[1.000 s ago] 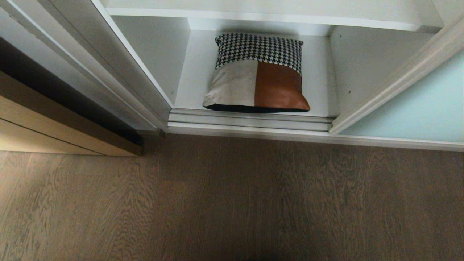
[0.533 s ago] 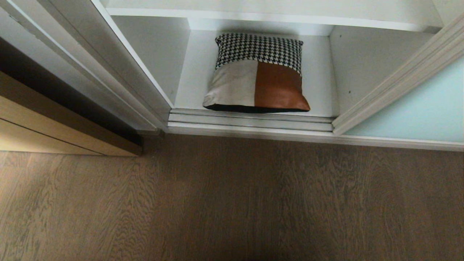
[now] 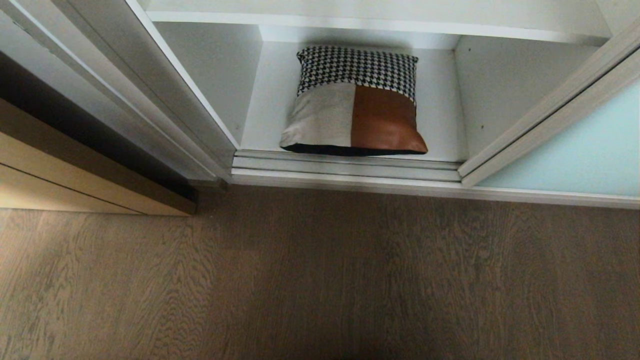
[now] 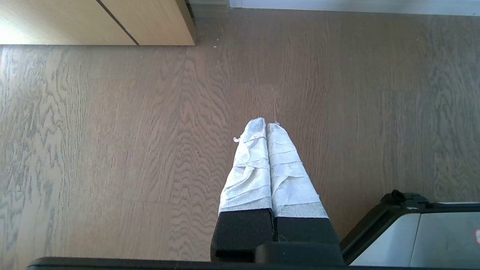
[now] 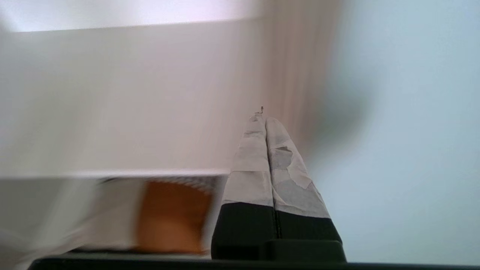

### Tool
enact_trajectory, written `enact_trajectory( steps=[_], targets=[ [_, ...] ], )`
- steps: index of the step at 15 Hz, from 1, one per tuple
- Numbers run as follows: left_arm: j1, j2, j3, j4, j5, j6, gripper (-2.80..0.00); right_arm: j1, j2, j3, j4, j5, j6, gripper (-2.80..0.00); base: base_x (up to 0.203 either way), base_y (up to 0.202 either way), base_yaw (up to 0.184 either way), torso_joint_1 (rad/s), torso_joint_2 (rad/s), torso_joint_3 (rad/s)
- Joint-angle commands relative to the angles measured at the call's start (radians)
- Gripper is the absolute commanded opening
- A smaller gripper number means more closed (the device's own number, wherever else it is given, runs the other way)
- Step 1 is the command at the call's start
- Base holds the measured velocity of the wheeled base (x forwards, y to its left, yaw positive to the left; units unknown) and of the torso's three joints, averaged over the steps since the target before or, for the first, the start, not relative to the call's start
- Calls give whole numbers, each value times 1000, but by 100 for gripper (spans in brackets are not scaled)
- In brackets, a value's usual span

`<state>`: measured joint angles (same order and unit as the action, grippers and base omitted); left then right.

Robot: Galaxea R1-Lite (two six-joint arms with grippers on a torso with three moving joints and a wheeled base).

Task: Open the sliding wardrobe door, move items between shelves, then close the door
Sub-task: Close the door

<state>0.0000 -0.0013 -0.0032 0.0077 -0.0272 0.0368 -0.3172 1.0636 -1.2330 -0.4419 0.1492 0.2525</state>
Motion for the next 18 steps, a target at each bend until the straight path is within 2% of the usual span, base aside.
enact_trajectory(
  steps=[1, 3, 7, 12, 18],
  targets=[
    [0, 1, -1, 0, 0, 0, -280, -106, -11, -7, -21, 0, 0, -280, 0, 0, 0, 0, 0, 0],
    [0, 1, -1, 0, 0, 0, -280, -147, 18, -9, -45, 3, 1, -280, 0, 0, 0, 0, 0, 0],
    [0, 1, 0, 0, 0, 0, -280, -142, 82, -17, -46, 5, 4, -280, 0, 0, 0, 0, 0, 0],
    [0, 1, 0, 0, 0, 0, -280, -65, 131, -20, -51, 3, 5, -280, 0, 0, 0, 0, 0, 0],
    [0, 1, 0, 0, 0, 0, -280, 43, 94, -4, -49, -1, -1, -280, 0, 0, 0, 0, 0, 0]
  ],
)
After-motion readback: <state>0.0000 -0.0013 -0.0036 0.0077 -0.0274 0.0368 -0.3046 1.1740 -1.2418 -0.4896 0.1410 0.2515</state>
